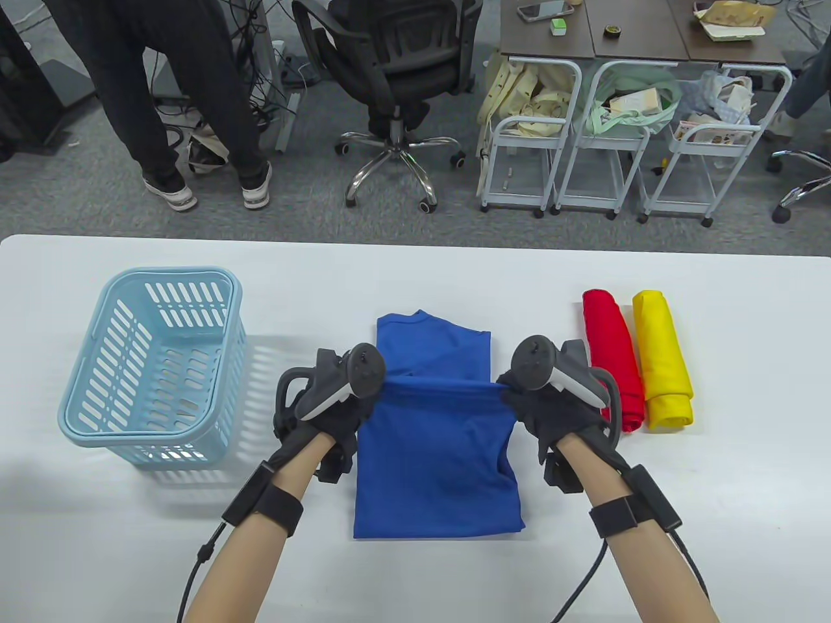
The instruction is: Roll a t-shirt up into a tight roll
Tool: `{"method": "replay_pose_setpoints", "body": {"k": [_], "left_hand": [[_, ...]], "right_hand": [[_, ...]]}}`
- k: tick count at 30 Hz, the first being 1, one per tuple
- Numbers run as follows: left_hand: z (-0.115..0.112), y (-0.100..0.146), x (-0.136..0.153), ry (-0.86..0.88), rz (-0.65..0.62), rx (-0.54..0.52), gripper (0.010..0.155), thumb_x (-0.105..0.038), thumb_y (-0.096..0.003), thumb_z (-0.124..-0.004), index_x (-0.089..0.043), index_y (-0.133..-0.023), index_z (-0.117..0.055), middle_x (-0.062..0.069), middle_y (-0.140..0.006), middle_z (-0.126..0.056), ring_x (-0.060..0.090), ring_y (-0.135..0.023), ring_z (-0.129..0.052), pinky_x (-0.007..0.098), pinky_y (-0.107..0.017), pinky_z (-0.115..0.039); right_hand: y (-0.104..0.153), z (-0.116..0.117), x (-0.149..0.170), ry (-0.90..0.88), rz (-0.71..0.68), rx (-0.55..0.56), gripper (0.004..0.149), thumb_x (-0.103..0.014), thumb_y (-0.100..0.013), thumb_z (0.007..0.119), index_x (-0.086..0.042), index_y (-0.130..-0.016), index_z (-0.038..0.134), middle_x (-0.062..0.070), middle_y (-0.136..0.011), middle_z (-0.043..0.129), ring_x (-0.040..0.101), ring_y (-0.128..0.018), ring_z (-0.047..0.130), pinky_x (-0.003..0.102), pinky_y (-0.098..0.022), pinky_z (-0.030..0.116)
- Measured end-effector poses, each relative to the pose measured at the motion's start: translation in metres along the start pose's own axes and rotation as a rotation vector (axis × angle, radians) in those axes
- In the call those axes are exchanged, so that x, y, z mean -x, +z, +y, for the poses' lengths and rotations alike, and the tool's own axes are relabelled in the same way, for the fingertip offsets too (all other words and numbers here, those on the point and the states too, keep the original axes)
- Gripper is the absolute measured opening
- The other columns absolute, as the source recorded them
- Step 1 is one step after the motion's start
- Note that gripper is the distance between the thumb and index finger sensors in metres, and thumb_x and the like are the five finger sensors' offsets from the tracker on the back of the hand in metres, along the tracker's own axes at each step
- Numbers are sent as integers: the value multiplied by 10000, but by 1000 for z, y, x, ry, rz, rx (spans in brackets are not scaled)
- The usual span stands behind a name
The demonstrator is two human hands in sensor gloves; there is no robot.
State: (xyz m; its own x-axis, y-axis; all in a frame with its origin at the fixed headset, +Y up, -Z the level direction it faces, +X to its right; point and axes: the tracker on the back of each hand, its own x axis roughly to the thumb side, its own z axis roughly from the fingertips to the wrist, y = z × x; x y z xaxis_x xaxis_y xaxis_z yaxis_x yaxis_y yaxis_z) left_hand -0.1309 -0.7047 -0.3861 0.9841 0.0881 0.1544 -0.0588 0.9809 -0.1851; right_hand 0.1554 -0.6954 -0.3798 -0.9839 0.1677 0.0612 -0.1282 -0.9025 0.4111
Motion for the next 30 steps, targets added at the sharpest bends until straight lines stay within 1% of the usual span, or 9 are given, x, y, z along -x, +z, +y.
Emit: {"method": "replay_pose_setpoints", "body": {"k": [4, 7, 10, 12, 15, 22, 26, 28, 30], "left_hand": [[-7, -7, 5, 27, -9, 178, 453, -405, -501, -771, -306, -943, -782, 30, -1049, -759, 292, -933, -811, 473, -657, -746], [6, -10, 10, 40, 15, 103, 449, -421, -504, -765, -313, -939, -781, 18, -1027, -781, 282, -916, -827, 462, -650, -753], [32, -12, 19, 196, 140, -136, 528, -399, -532, -706, -297, -1044, -631, 62, -1137, -607, 338, -1039, -660, 499, -725, -667], [41, -12, 23, 319, 191, -198, 760, -429, -517, -722, -228, -1146, -346, 164, -1213, -358, 446, -1093, -439, 580, -762, -542], [43, -7, 24, 331, 164, -169, 786, -436, -528, -687, -222, -1147, -252, 177, -1220, -260, 476, -1098, -356, 600, -768, -506], [-14, 15, -3, 122, -104, 191, 659, -496, -537, -600, -321, -1146, -416, 110, -1240, -365, 424, -1122, -383, 600, -767, -524], [-73, 31, -16, -43, -163, 481, 713, -599, -523, -477, -382, -1137, -187, 85, -1226, -104, 411, -1110, -126, 639, -786, -375], [-95, 41, -16, -159, -157, 548, 747, -647, -507, -387, -381, -1072, 22, 66, -1138, 127, 394, -1070, 32, 659, -769, -230], [-102, 55, -15, -178, -205, 542, 747, -669, -470, -277, -373, -1021, 131, 68, -1084, 221, 391, -1050, 81, 661, -748, -157]], "right_hand": [[-5, -6, -4, 20, -67, -62, 423, -276, -592, 753, -275, -1013, 720, 41, -1010, 747, 250, -731, 893, 446, -562, 748], [-5, -22, -6, -5, -66, -32, 415, -272, -590, 768, -269, -1004, 731, 41, -1005, 753, 243, -723, 903, 439, -559, 757], [3, -43, -9, -35, 57, 337, 454, -331, -659, 686, -276, -1095, 571, 35, -1094, 620, 221, -823, 842, 421, -622, 724], [1, -48, -10, -65, 119, 290, 677, -402, -656, 656, -186, -1189, 300, 150, -1211, 316, 362, -1015, 638, 512, -701, 603], [1, -44, -11, 2, 162, 275, 737, -411, -652, 613, -126, -1188, 195, 217, -1208, 162, 461, -1080, 480, 571, -725, 527], [10, 5, -20, -94, -70, 65, 546, -390, -614, 669, -210, -1120, 571, 115, -1171, 561, 422, -1046, 657, 564, -695, 601], [16, 62, -32, 42, -190, -187, 626, -438, -607, 659, -225, -1164, 471, 128, -1217, 420, 454, -1119, 450, 592, -717, 535], [27, 80, -34, 172, -179, -176, 643, -437, -604, 653, -239, -1159, 396, 104, -1204, 304, 405, -1131, 360, 578, -722, 531], [41, 80, -37, 249, -195, -120, 618, -437, -599, 656, -245, -1150, 451, 97, -1201, 402, 384, -1127, 486, 578, -717, 555]]}}
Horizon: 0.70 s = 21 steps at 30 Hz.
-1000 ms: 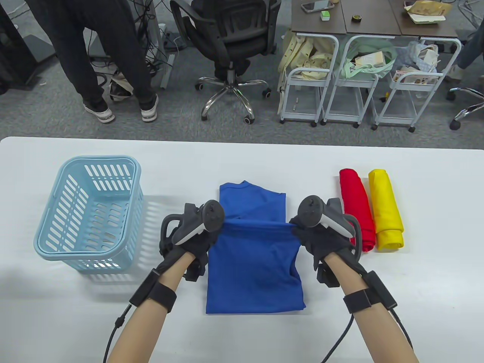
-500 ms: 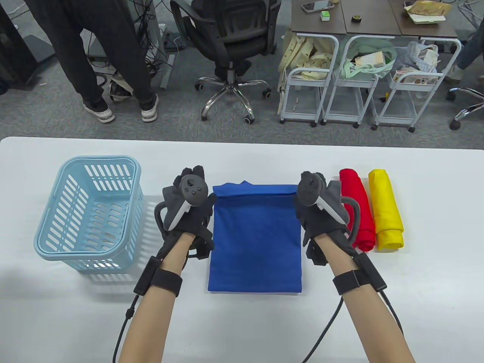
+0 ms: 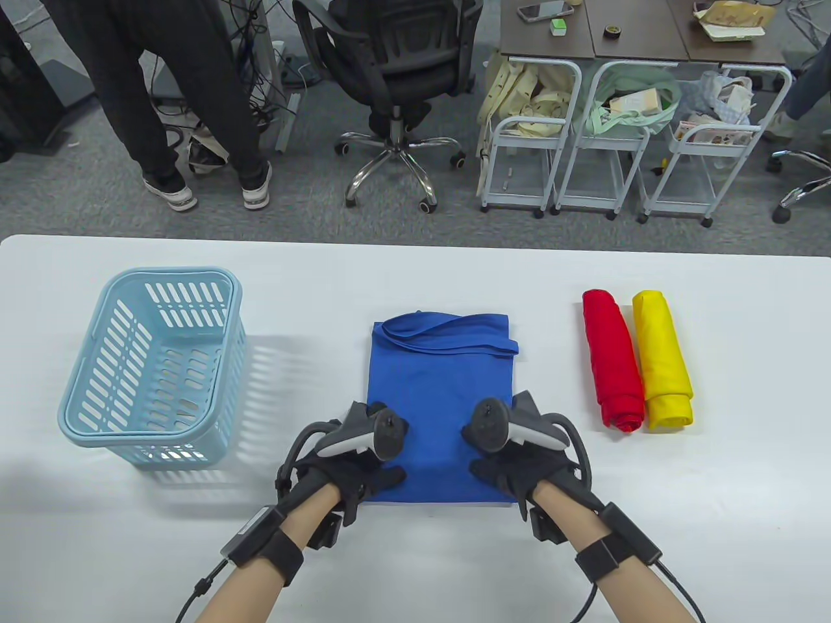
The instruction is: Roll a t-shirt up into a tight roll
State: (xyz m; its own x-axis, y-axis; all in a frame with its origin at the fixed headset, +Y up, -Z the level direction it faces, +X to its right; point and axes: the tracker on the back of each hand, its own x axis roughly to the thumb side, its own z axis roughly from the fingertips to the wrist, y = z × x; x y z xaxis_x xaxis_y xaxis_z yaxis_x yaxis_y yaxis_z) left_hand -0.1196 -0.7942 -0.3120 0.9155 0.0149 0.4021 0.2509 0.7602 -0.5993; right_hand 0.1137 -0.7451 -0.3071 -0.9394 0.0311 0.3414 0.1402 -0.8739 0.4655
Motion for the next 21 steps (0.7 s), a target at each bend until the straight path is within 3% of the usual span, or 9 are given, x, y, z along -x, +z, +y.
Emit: {"method": "replay_pose_setpoints", "body": {"k": [4, 7, 10, 15, 18, 21], "left_hand": [[-18, 20, -9, -54, -48, 17, 770, -677, -460, -272, -360, -1009, 165, 73, -1068, 246, 391, -1040, 100, 653, -748, -119], [-28, 29, -14, -58, -71, 15, 776, -680, -457, -265, -356, -1005, 180, 81, -1060, 263, 397, -1032, 119, 655, -742, -98], [-33, 29, -15, -67, -69, 23, 756, -661, -450, -216, -350, -983, 221, 89, -1035, 302, 404, -1010, 157, 655, -728, -67], [-38, 27, -14, -52, -83, 65, 743, -655, -435, -149, -341, -933, 304, 88, -972, 390, 404, -957, 251, 653, -690, 18], [-38, 27, -14, -52, -86, 67, 747, -660, -434, -144, -339, -929, 313, 90, -964, 400, 405, -950, 262, 653, -685, 28], [-38, 27, -14, -30, -92, 76, 733, -643, -442, -143, -340, -927, 314, 86, -956, 409, 402, -940, 277, 652, -676, 45]], "right_hand": [[18, -9, -4, -5, -80, -48, 542, -431, -595, 658, -227, -1097, 633, 90, -1150, 612, 359, -1047, 713, 538, -685, 644], [15, -21, -4, -66, -107, -50, 528, -414, -608, 646, -218, -1098, 627, 90, -1135, 667, 372, -1056, 691, 536, -697, 627], [1, -30, -11, -102, -147, -38, 574, -383, -622, 623, -230, -1157, 480, 96, -1214, 455, 390, -1138, 472, 541, -746, 535], [-51, -32, -22, -106, -132, -137, 603, -386, -621, 587, -260, -1171, 375, 65, -1223, 278, 380, -1140, 248, 528, -776, 435], [-80, -34, -18, -104, -65, -175, 637, -428, -623, 539, -274, -1170, 251, 54, -1209, 177, 363, -1128, 164, 523, -784, 363], [-106, -43, 4, -110, 88, -159, 638, -452, -629, 490, -276, -1152, 170, 31, -1192, 85, 343, -1114, 63, 503, -789, 278]]}}
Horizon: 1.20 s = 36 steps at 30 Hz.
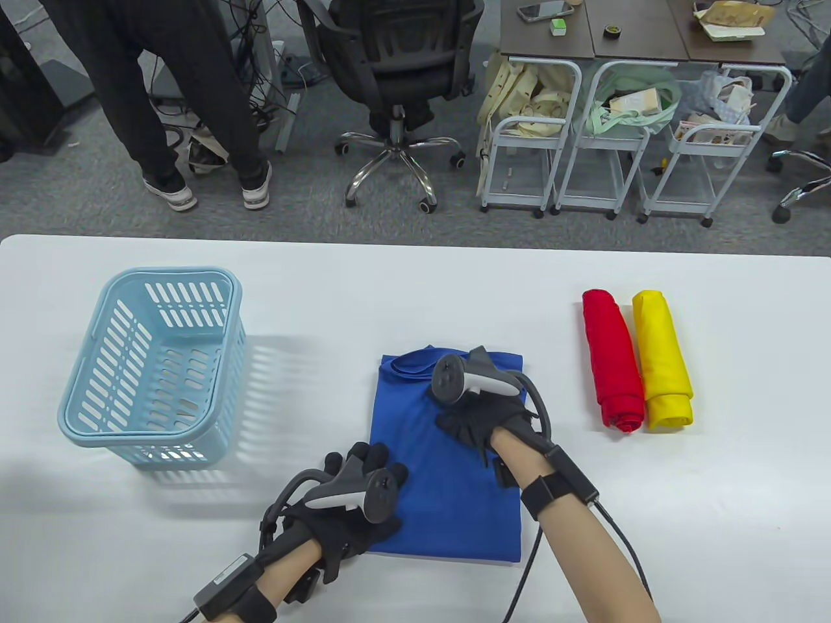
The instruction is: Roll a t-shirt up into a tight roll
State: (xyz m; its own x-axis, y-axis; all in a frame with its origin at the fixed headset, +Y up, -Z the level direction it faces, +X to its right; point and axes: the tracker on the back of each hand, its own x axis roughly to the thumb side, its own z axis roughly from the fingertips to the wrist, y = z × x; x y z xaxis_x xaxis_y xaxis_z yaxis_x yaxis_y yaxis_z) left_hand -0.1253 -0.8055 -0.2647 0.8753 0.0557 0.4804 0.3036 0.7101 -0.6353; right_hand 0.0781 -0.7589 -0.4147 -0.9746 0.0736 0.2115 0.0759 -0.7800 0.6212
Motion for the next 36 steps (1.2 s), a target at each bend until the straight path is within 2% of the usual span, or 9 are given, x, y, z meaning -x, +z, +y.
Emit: {"method": "replay_pose_setpoints", "body": {"k": [4, 7, 11, 13, 15, 18, 22, 30, 36], "left_hand": [[0, 0, 0, 2, 0, 5, 736, -652, -440, -143, -342, -921, 320, 81, -949, 417, 400, -936, 284, 650, -671, 53], [0, -1, 1, 11, -3, 15, 738, -655, -441, -146, -341, -917, 323, 79, -941, 424, 400, -928, 293, 650, -664, 63], [1, 0, 0, 8, 9, 11, 741, -661, -437, -146, -342, -916, 321, 75, -944, 420, 395, -935, 287, 646, -671, 59], [1, 0, 1, 12, 12, 9, 743, -664, -438, -152, -344, -919, 315, 72, -947, 415, 391, -938, 283, 643, -674, 56], [1, 0, 0, 14, 28, 0, 733, -659, -437, -148, -351, -925, 305, 71, -954, 408, 390, -937, 283, 638, -683, 49], [2, -1, 1, 18, 45, -6, 733, -661, -434, -147, -353, -927, 300, 68, -961, 400, 389, -942, 276, 632, -692, 41], [3, -1, 1, 10, 52, -11, 735, -667, -431, -144, -357, -928, 301, 71, -965, 397, 401, -948, 266, 636, -694, 34], [8, -5, 5, 34, 100, -31, 746, -672, -428, -127, -345, -944, 301, 72, -984, 383, 404, -959, 253, 646, -701, 15], [10, -7, 9, 31, 107, -34, 746, -680, -420, -122, -357, -942, 302, 57, -988, 386, 397, -966, 254, 650, -703, 16]], "right_hand": [[-8, -13, 35, -95, 222, -4, 680, -489, -630, 444, -246, -1146, 74, 86, -1186, 33, 391, -1095, 28, 527, -777, 266], [2, -17, 41, -108, 192, 44, 692, -497, -635, 439, -231, -1152, 64, 100, -1186, 23, 404, -1091, 21, 533, -772, 261], [32, -12, 22, -79, 86, 101, 722, -524, -628, 471, -200, -1163, 110, 134, -1185, 60, 439, -1081, 66, 550, -755, 301], [54, 4, 2, -45, -1, 125, 741, -538, -630, 478, -162, -1177, 147, 181, -1189, 113, 478, -1085, 137, 572, -745, 349], [71, 27, -14, 31, -68, 64, 765, -559, -618, 497, -128, -1182, 212, 235, -1179, 203, 510, -1081, 254, 573, -732, 436], [90, 71, -25, 182, -45, -21, 829, -600, -611, 422, -77, -1168, 101, 298, -1144, 83, 574, -1039, 165, 605, -727, 397], [81, 101, -11, 226, -39, -68, 806, -601, -533, 176, -110, -1000, -259, 239, -989, -297, 546, -928, -174, 619, -706, 153], [49, 78, 6, 115, -56, -84, 756, -627, -523, 186, -248, -975, -287, 90, -960, -382, 422, -929, -296, 565, -702, 9], [53, 75, 8, 104, -100, -87, 767, -618, -541, 254, -257, -996, -247, 83, -974, -358, 416, -946, -274, 554, -716, 20]]}}
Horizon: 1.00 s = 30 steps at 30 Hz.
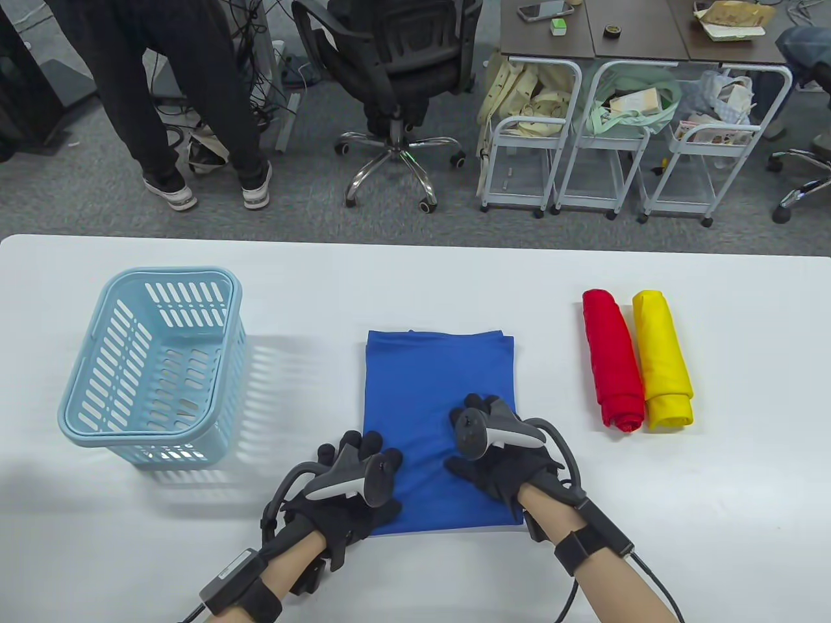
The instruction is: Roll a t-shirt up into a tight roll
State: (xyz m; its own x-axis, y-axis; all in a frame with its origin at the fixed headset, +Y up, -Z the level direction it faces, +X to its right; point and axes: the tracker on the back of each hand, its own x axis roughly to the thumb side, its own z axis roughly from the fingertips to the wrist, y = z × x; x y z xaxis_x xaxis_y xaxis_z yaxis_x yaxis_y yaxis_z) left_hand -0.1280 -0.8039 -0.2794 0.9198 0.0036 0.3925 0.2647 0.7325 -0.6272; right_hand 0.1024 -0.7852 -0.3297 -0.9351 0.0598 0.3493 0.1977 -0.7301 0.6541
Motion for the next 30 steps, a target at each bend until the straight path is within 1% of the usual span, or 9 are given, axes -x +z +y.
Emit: {"method": "replay_pose_setpoints", "body": {"k": [4, 8, 10, 12, 14, 21, 24, 27, 30], "left_hand": [[1, -1, 3, 1, -15, 3, 747, -682, -420, -133, -363, -942, 294, 47, -990, 384, 388, -970, 254, 648, -705, 19], [1, -1, 4, -4, -28, 1, 748, -677, -421, -131, -355, -943, 298, 59, -987, 387, 397, -975, 245, 651, -701, 22], [1, -1, 4, -4, -29, 1, 749, -676, -421, -131, -353, -943, 298, 62, -987, 386, 400, -975, 244, 652, -700, 20], [0, -1, 4, -3, -30, 0, 749, -675, -421, -133, -354, -945, 295, 60, -988, 383, 399, -975, 241, 650, -701, 20], [0, -1, 4, -1, -30, 0, 748, -676, -422, -134, -355, -945, 294, 60, -988, 384, 399, -975, 242, 650, -701, 20], [1, -1, 7, 36, -47, -6, 750, -676, -434, -162, -363, -960, 270, 52, -996, 370, 389, -980, 234, 645, -699, 22], [7, 8, 10, 112, -72, -53, 770, -666, -423, -165, -310, -904, 319, 79, -1004, 344, 394, -986, 210, 641, -721, -22], [15, 24, 11, 157, -114, -146, 772, -657, -442, -219, -325, -948, 260, 73, -1036, 307, 387, -996, 200, 638, -727, -27], [25, 42, 6, 76, -124, -263, 786, -642, -501, -375, -314, -1090, 28, 105, -1153, 124, 422, -1067, 43, 636, -786, -188]], "right_hand": [[35, 10, -3, 51, 95, 36, 783, -614, -579, 309, -211, -1044, -177, 160, -1042, -239, 467, -992, -134, 574, -725, 147], [70, 24, -13, 18, 40, 97, 790, -612, -596, 374, -186, -1132, -20, 177, -1126, -94, 479, -1039, -25, 578, -736, 222], [74, 35, -13, 24, 35, 87, 785, -603, -600, 391, -182, -1146, 17, 181, -1158, -17, 481, -1059, 30, 579, -740, 258], [68, 50, -6, 64, 68, 61, 768, -584, -600, 357, -211, -1073, -120, 178, -1123, -97, 477, -1051, -11, 579, -743, 229], [61, 61, 1, -34, 0, -17, 746, -572, -571, 260, -218, -940, -283, 160, -995, -293, 472, -935, -206, 588, -684, 75], [63, 52, 2, -31, 21, 48, 760, -573, -593, 353, -235, -1022, -175, 151, -1073, -180, 471, -999, -105, 589, -720, 158], [71, 51, 5, -49, -5, 67, 797, -595, -575, 343, -202, -1008, -198, 170, -1069, -187, 486, -993, -99, 596, -720, 180], [84, 43, 0, -66, -74, 129, 834, -598, -572, 381, -196, -999, -212, 186, -1070, -190, 502, -985, -99, 602, -724, 194], [104, 29, -18, 47, -87, 264, 829, -539, -598, 552, -248, -1105, -36, 177, -1153, -70, 497, -1049, -26, 617, -744, 239]]}}
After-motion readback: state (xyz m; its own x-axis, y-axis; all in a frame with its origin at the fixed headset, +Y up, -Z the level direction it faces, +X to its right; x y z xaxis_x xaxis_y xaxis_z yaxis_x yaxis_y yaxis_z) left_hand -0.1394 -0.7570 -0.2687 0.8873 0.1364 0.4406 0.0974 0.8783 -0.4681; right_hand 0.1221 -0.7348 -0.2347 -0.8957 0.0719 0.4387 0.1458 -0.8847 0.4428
